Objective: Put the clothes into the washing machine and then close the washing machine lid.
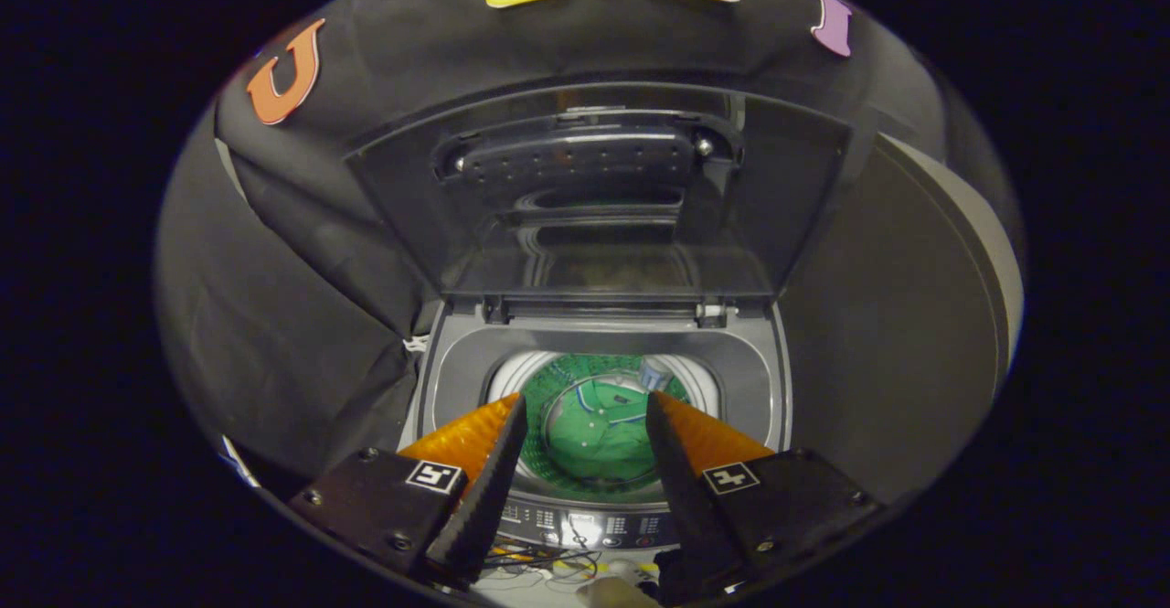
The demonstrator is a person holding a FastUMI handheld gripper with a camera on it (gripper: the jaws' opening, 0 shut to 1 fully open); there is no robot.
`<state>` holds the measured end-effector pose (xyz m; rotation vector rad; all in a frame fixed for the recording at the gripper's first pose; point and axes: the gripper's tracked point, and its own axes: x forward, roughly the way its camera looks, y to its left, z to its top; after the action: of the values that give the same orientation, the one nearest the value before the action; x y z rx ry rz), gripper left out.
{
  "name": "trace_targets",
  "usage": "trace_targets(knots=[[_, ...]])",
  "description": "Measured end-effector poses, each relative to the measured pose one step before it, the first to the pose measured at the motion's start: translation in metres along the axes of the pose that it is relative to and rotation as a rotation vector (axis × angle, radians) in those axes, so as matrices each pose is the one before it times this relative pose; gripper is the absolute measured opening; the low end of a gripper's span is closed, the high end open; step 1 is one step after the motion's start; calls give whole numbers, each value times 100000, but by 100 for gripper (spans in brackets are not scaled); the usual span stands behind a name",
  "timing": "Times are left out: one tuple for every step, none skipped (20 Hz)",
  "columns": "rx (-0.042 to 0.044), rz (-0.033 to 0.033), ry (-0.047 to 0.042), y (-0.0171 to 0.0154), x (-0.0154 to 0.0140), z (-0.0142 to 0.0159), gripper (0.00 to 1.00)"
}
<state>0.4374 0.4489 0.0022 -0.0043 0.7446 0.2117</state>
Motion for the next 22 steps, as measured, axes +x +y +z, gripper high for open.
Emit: trace_targets(knots=[[-280,316,-2597,6,-452,371,82],[-845,-259,-1840,-152,-359,387,82],[-734,-630,-1866,-373,-539,335,82],[-636,-415,-2002,-184,-452,511,82],[-1032,-545,-1645,-203,-434,419,82],[-864,-531,-2086,-232,-454,607,82],[-1261,-578,-2096,-211,-345,570,82],[-878,-434,-2130,-183,-380,722,82],[-530,-209,-2356,-179,-514,676,82],[-516,-605,-2364,-327,-376,848,82],[-453,-73,-2378,-170,-337,807,82],[-505,31,-2354,-78,-364,928,82],[-621,-308,-2246,-166,-293,957,82],[-201,-231,-2425,-136,-237,1046,82],[-411,-76,-2339,-34,-407,1001,82],[-321,-96,-2189,-61,-62,1115,82],[27,213,-2276,-24,-76,986,82],[-649,86,-1971,92,82,972,82],[33,-431,-2003,-190,-99,889,82],[95,-97,-1347,-25,167,908,82],[168,-5,-1300,77,189,780,82],[351,-295,-1279,-74,26,730,82]])
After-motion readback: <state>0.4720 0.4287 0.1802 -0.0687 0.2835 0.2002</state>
